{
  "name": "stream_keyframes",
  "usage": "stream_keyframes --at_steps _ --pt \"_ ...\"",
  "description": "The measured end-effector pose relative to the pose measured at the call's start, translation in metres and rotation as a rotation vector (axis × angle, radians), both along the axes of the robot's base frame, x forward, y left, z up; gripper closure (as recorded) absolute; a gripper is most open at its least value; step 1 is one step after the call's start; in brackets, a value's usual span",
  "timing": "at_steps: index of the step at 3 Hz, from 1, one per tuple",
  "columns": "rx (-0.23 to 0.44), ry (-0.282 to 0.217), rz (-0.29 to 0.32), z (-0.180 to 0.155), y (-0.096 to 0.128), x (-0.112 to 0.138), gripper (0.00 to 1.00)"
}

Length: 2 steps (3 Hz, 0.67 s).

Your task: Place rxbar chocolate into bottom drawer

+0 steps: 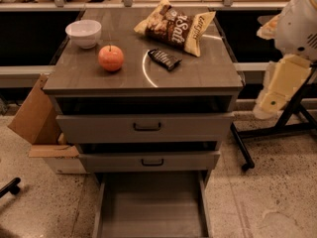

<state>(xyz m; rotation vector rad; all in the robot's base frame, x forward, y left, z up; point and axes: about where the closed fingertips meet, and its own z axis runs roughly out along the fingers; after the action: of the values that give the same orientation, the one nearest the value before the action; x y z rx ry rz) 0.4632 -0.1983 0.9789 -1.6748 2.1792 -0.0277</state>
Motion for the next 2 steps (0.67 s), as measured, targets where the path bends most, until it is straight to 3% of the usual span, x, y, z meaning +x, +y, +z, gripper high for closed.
stream_keyframes --at_steps 1,2 --pt "0.139 -0.004 -0.008 -0.0107 0.0192 0.0262 0.00" --pt "0.142 -0.004 -0.017 -0.0152 0.0206 0.0312 0.00"
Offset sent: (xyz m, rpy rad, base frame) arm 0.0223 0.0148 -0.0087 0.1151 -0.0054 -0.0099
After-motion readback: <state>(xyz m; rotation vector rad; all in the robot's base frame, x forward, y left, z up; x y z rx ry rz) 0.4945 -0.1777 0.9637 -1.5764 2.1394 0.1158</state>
